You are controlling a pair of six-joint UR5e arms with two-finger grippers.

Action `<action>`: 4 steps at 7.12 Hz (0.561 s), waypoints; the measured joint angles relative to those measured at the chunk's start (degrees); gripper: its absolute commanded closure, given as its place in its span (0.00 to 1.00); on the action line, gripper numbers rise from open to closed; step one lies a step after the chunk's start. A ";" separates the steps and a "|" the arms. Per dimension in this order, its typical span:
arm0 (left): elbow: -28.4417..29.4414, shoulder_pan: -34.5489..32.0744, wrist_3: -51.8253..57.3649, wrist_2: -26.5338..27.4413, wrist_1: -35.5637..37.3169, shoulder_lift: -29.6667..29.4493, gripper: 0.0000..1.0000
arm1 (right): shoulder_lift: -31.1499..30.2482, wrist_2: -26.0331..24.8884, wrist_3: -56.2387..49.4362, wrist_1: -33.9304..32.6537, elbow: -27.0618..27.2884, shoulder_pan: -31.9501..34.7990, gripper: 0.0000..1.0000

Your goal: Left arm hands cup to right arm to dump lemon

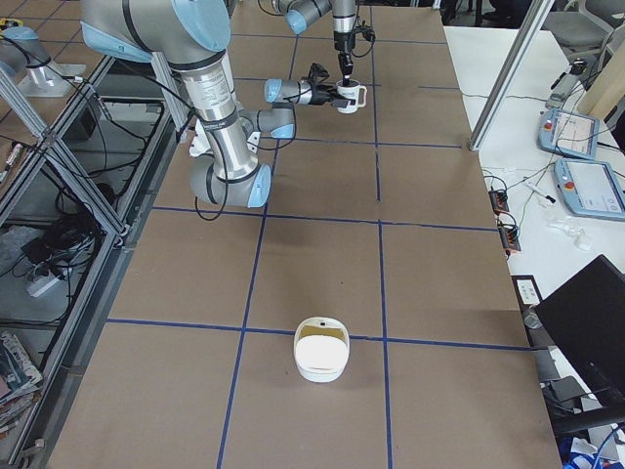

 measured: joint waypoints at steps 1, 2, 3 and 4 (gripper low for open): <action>0.95 -0.56 0.72 0.02 -0.05 0.04 1.00 | -0.03 0.02 0.00 0.05 0.00 0.00 0.00; 2.00 -1.46 1.67 0.01 -0.13 0.03 1.00 | -0.06 0.01 -0.08 -0.03 0.00 -0.01 0.00; 3.04 -2.93 2.89 -0.02 -0.23 -0.04 1.00 | -0.21 -0.01 -0.30 -0.25 0.04 -0.04 0.00; 4.07 -4.94 4.65 -0.06 -0.27 -0.06 1.00 | -0.40 0.01 -0.42 -0.27 0.14 -0.07 0.00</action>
